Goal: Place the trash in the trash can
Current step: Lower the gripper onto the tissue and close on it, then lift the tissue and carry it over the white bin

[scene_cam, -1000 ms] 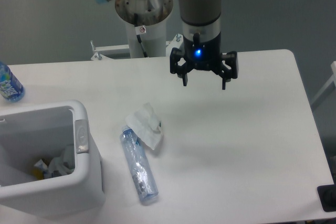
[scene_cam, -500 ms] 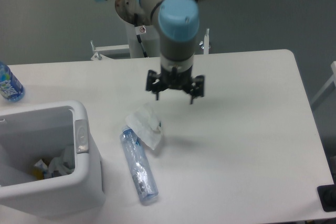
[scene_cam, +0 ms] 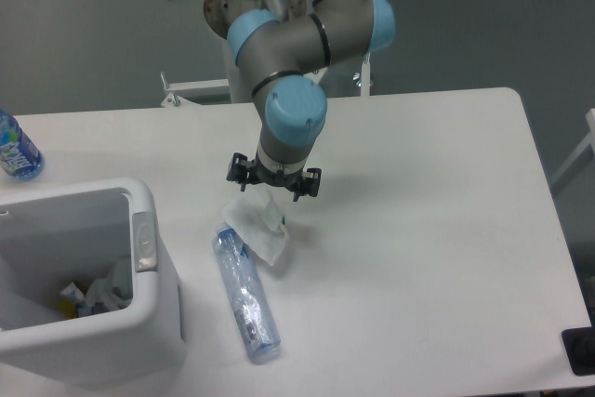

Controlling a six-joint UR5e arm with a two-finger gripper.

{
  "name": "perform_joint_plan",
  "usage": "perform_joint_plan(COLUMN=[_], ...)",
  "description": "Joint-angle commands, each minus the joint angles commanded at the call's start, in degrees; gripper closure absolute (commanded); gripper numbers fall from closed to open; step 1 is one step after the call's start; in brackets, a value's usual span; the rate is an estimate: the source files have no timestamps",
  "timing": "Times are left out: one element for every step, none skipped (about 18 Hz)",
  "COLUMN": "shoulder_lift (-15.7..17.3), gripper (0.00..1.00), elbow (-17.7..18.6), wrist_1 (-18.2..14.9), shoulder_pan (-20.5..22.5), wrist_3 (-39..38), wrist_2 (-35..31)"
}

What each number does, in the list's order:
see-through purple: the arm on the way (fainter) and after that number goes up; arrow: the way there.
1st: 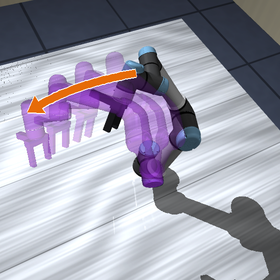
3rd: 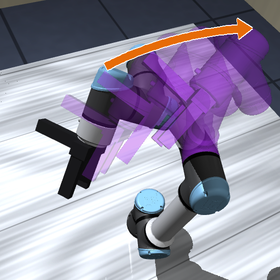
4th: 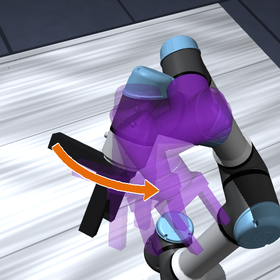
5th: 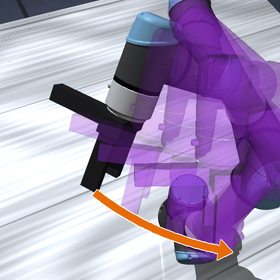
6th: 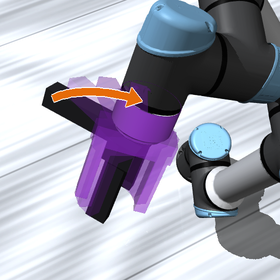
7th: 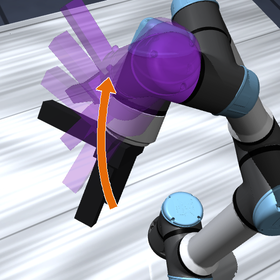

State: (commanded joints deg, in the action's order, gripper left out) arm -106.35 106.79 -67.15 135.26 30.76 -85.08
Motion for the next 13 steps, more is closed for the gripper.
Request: perform_joint_plan(shoulder_lift=[0.0, 0.0, 0.1, 0.1, 0.0, 0.0, 0.0, 0.1, 0.1, 0.2, 0.3, 0.4, 0.7], gripper=[0.54, 0.74, 0.90, 0.94, 0.94, 0.94, 0.95, 0.95, 0.95, 0.96, 0.97, 0.97, 0.97], elbow=[0.0, -0.3, -0.6, -0.7, -0.7, -0.7, -0.8, -0.9, -1.3, -1.8, -2.6, -3.8, -5.1], wrist_1=[0.0, 0.0, -0.1, -0.1, -0.1, -0.1, 0.0, 0.0, 0.0, -0.1, -0.3, -0.4, -0.4], shoulder_pan=[0.1, 0.0, 0.1, 0.1, 0.1, 0.1, 0.2, 0.2, 0.3, 0.4, 0.4, 0.5, 0.6], wrist_3=[-0.2, -0.3, -0.3, -0.3, -0.3, -0.2, -0.2, -0.1, 0.0, -0.1, -0.2, -0.4, -0.4], wrist_2=[-0.1, -0.1, 0.0, 0.0, -0.1, -0.2, -0.3, -0.5, -0.6, -0.6, -0.5, -0.6, -0.6])
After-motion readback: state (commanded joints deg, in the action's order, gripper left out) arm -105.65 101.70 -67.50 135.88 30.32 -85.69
